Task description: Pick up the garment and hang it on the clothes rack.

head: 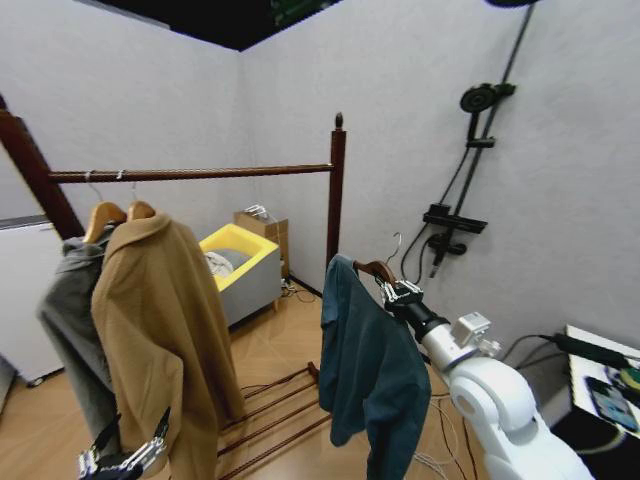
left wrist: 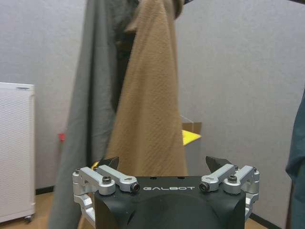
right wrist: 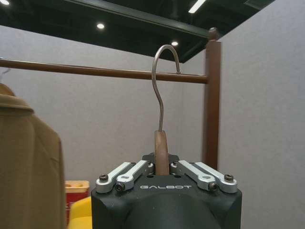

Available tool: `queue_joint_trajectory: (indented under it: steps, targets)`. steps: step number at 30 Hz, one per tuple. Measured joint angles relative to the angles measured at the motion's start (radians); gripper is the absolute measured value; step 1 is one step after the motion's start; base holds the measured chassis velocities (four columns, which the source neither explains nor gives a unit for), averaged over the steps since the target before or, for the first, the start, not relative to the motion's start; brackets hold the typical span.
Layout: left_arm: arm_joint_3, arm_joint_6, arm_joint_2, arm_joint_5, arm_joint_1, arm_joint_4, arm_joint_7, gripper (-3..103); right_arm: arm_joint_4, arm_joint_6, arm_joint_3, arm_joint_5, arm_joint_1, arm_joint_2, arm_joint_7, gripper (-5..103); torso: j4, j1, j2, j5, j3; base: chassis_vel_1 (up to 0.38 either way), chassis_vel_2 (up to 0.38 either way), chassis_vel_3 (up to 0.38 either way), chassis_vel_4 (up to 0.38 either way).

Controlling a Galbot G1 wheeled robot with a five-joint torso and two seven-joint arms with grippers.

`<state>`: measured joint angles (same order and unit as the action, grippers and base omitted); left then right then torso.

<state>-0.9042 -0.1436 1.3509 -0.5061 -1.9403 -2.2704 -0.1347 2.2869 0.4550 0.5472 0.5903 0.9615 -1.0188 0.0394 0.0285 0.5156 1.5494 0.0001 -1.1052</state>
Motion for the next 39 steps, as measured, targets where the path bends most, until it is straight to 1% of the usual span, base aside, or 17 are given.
queue_joint_trajectory:
  steps: [3, 7, 9, 10, 12, 16, 20, 21, 22, 24, 25, 28, 29, 32, 35, 36, 39]
  targets:
    - [0.0, 0.0, 0.0, 0.0, 0.0, 0.0, 0.0, 100, -0.013, 0.014, -0.039, 0.038, -0.044, 0.017, 0.013, 9, 0.0003, 0.0, 0.0, 0.0, 0.0, 0.142, 0.121, 0.097, 0.128]
    - [0.0, 0.0, 0.0, 0.0, 0.0, 0.0, 0.0, 100, -0.027, 0.017, -0.085, 0.044, -0.101, 0.022, 0.032, 9, 0.0, -0.001, 0.0, -0.0004, 0.0, 0.138, 0.112, 0.097, 0.109]
    - [0.0, 0.0, 0.0, 0.0, 0.0, 0.0, 0.0, 100, -0.047, 0.031, -0.159, 0.044, -0.211, 0.02, 0.076, 9, -0.0004, -0.001, 0.0, -0.0004, 0.0, 0.114, 0.08, 0.072, 0.089]
    - [0.0, 0.0, 0.0, 0.0, 0.0, 0.0, 0.0, 100, -0.047, 0.031, -0.159, 0.044, -0.211, 0.02, 0.076, 9, -0.0004, -0.001, 0.0, -0.0004, 0.0, 0.114, 0.055, 0.059, 0.089]
    - [0.0, 0.0, 0.0, 0.0, 0.0, 0.0, 0.0, 100, -0.072, 0.075, -0.201, 0.061, -0.307, 0.016, 0.102, 9, -0.0001, -0.001, 0.0, -0.0003, 0.0, 0.031, 0.039, 0.053, 0.025]
    - [0.0, 0.0, 0.0, 0.0, 0.0, 0.0, 0.0, 100, -0.117, 0.088, -0.232, 0.077, -0.373, 0.014, 0.111, 9, 0.0004, -0.001, 0.0, 0.0001, 0.0, 0.004, 0.006, 0.013, 0.003]
    - [0.0, 0.0, 0.0, 0.0, 0.0, 0.0, 0.0, 100, -0.187, 0.09, -0.286, 0.113, -0.47, 0.017, 0.082, 9, 0.0005, -0.001, 0.0, 0.0, 0.0, 0.0, 0.0, 0.0, 0.0]
    - [0.0, 0.0, 0.0, 0.0, 0.0, 0.0, 0.0, 100, -0.225, 0.093, -0.327, 0.137, -0.542, 0.018, 0.056, 9, 0.0003, -0.001, 0.0, 0.0001, 0.0, 0.0, 0.0, 0.0, 0.0]
    - [0.0, 0.0, 0.0, 0.0, 0.0, 0.0, 0.0, 100, -0.225, 0.093, -0.327, 0.137, -0.542, 0.018, 0.056, 9, 0.0003, -0.001, 0.0, 0.0001, 0.0, 0.0, 0.0, 0.0, 0.0]
    - [0.0, 0.0, 0.0, 0.0, 0.0, 0.0, -0.001, 100, -0.291, 0.096, -0.388, 0.191, -0.671, 0.014, 0.018, 9, 0.0001, -0.001, 0.0, -0.0003, 0.0, 0.0, 0.0, 0.0, 0.0]
    - [0.0, 0.0, 0.0, 0.0, 0.0, 0.0, -0.001, 100, -0.291, 0.096, -0.388, 0.191, -0.671, 0.014, 0.018, 9, 0.0001, -0.001, 0.0, -0.0003, 0.0, 0.0, 0.0, 0.0, 0.0]
    - [0.0, 0.0, 0.0, 0.0, 0.0, 0.0, 0.0, 100, -0.393, 0.086, -0.455, 0.252, -0.808, -0.003, -0.037, 9, 0.0001, 0.0, 0.0, -0.0002, 0.0, 0.0, 0.0, 0.0, 0.0]
    - [0.0, 0.0, 0.0, 0.0, 0.0, 0.0, 0.0, 100, -0.393, 0.086, -0.455, 0.252, -0.808, -0.003, -0.037, 9, 0.0001, 0.0, 0.0, -0.0002, 0.0, 0.0, 0.0, 0.0, 0.0]
    - [0.0, 0.0, 0.0, 0.0, 0.0, 0.0, -0.001, 100, -0.505, 0.087, -0.533, 0.31, -0.923, -0.018, -0.107, 9, 0.0, 0.0, 0.0, -0.0002, 0.0, 0.0, 0.0, 0.0, 0.0]
    - [0.0, 0.0, 0.0, 0.0, 0.0, 0.0, 0.0, 100, -0.555, 0.088, -0.572, 0.318, -0.968, -0.021, -0.126, 9, 0.0002, 0.0, 0.0, -0.0002, 0.0, 0.0, 0.0, 0.0, 0.0]
    - [0.0, 0.0, 0.0, 0.0, 0.0, 0.0, 0.0, 100, -0.615, 0.087, -0.625, 0.318, -1.029, -0.031, -0.14, 9, 0.0002, 0.0, 0.0, -0.0001, 0.0, 0.0, 0.0, 0.0, 0.0]
    - [0.0, 0.0, 0.0, 0.0, 0.0, 0.0, 0.0, 100, -0.663, 0.089, -0.66, 0.312, -1.083, -0.059, -0.144, 9, 0.0002, 0.0, 0.0, -0.0002, 0.0, 0.0, 0.0, 0.0, 0.0]
